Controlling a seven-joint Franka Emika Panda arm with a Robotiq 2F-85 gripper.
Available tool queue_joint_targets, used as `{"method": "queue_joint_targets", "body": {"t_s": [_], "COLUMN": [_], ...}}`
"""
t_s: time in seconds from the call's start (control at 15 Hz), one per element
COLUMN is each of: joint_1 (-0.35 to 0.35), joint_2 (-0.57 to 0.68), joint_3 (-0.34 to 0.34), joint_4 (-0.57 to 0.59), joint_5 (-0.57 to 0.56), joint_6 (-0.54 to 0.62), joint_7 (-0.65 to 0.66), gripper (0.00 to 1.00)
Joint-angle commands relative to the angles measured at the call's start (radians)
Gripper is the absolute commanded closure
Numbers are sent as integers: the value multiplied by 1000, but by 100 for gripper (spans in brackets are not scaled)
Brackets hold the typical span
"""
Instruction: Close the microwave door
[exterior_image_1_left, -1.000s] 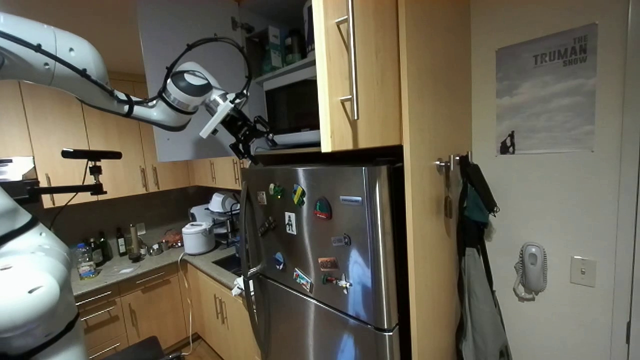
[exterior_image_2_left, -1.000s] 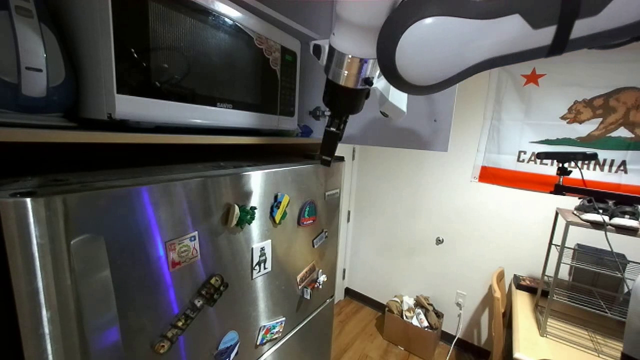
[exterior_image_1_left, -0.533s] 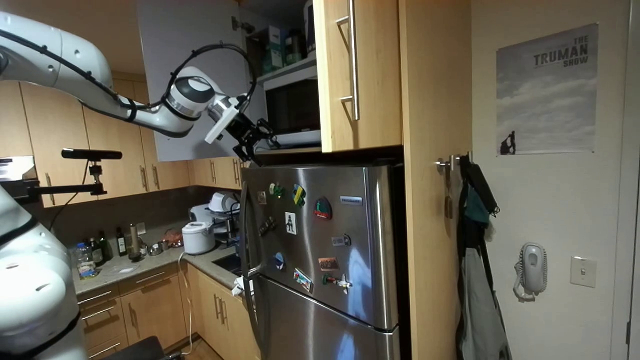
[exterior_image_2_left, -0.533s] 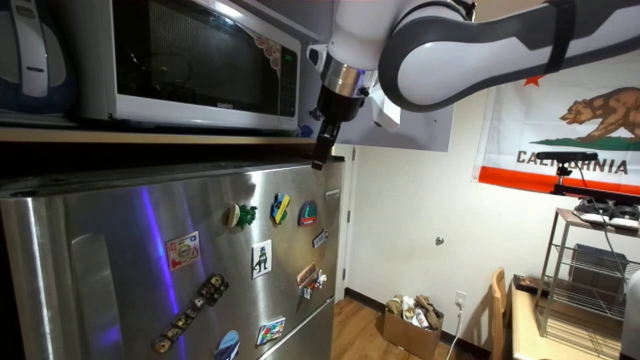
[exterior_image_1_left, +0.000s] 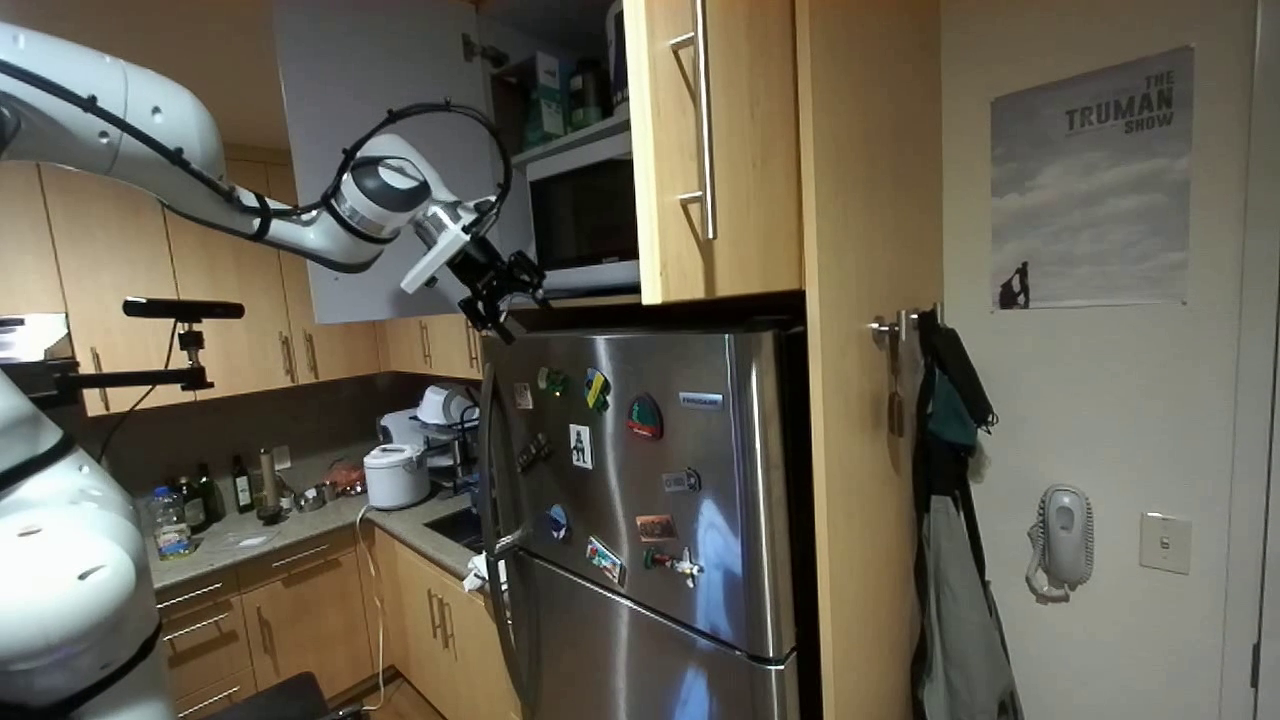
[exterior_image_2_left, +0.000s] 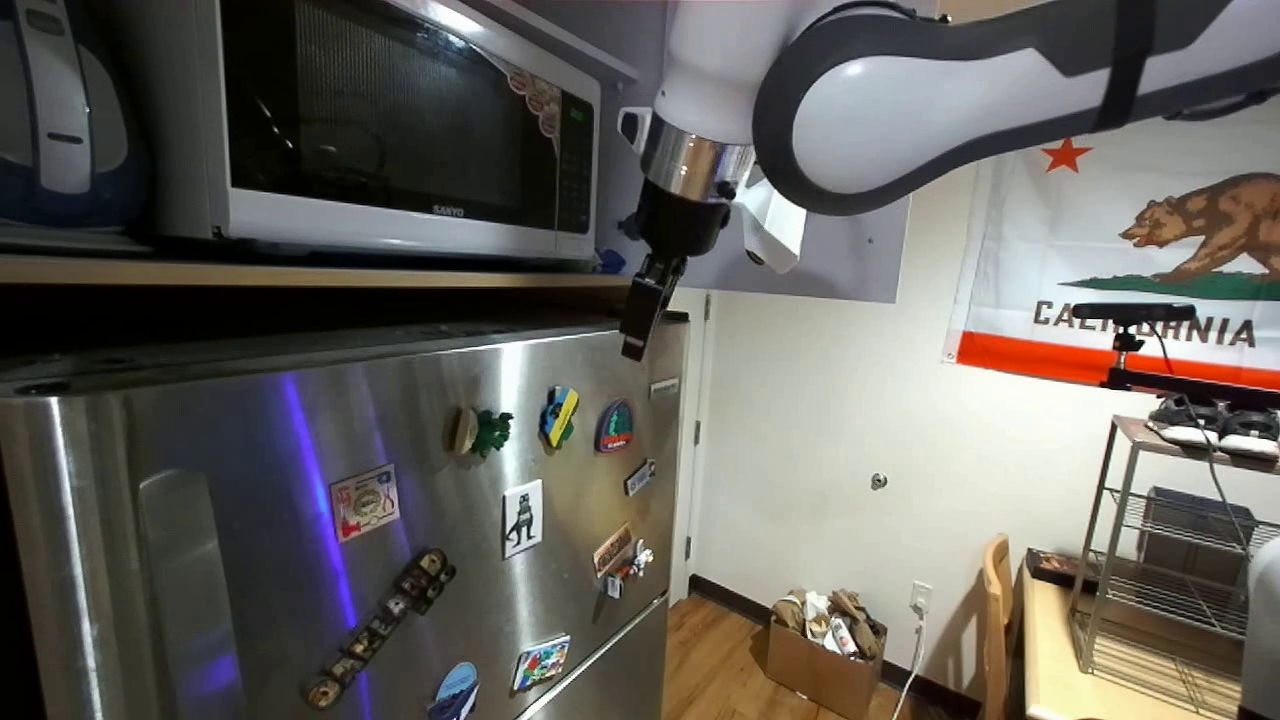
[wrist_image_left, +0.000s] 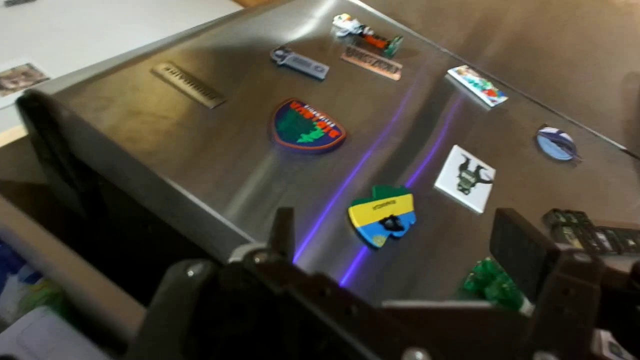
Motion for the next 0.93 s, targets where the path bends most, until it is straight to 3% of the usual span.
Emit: {"method": "queue_joint_targets", "body": {"t_s": [0.0, 0.27, 0.6, 0.87], "joint_1": [56, 57, 24, 35], "joint_2": [-10, -12, -6, 3], "joint_3": [-15, -23, -28, -28], "joint_4": [-32, -64, -78, -72], "joint_5": [149, 286, 329, 305], "joint_6": [-54, -54, -122, -95], "joint_7": [97, 221, 385, 341], "gripper": [0, 0, 0, 0]}}
